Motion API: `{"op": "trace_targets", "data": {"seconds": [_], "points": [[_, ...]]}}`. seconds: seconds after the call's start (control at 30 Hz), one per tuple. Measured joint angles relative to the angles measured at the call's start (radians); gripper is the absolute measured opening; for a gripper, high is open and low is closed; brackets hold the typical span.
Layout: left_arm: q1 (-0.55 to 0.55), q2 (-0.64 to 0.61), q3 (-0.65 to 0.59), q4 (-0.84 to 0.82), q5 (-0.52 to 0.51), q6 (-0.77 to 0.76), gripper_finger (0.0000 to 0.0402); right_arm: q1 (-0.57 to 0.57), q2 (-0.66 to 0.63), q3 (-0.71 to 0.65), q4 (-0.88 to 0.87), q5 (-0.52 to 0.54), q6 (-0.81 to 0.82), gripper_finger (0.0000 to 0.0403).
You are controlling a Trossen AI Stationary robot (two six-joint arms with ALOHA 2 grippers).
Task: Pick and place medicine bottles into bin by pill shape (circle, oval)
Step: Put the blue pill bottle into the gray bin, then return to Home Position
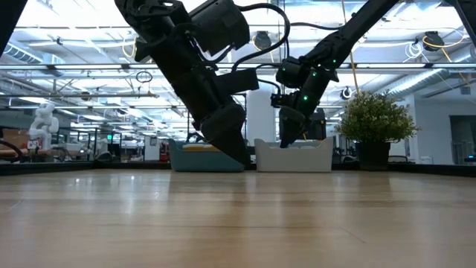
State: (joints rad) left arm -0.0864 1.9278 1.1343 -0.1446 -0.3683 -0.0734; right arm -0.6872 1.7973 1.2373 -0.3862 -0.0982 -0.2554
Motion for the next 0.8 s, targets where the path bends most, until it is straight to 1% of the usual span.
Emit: {"op": "trace_targets", "data": {"seconds": [0.47,0.6,0.8], "points": [[0.000,0.000,0.000,0.000,-0.003,0.001,0.0244,0.000,-0.007,0.000,0.008,0.000,0.003,0.0180],[0.000,-0.030,-0.001,-0.015,-0.004,0.012,0.0243,0.000,-0.060,0.000,0.003,-0.002,0.006,0.0197],[0.010,-0.146,0.000,-0.059,-0.001,-0.008,0.0243,0.019,-0.189,0.000,-0.071,-0.008,0.017,0.0210]]}}
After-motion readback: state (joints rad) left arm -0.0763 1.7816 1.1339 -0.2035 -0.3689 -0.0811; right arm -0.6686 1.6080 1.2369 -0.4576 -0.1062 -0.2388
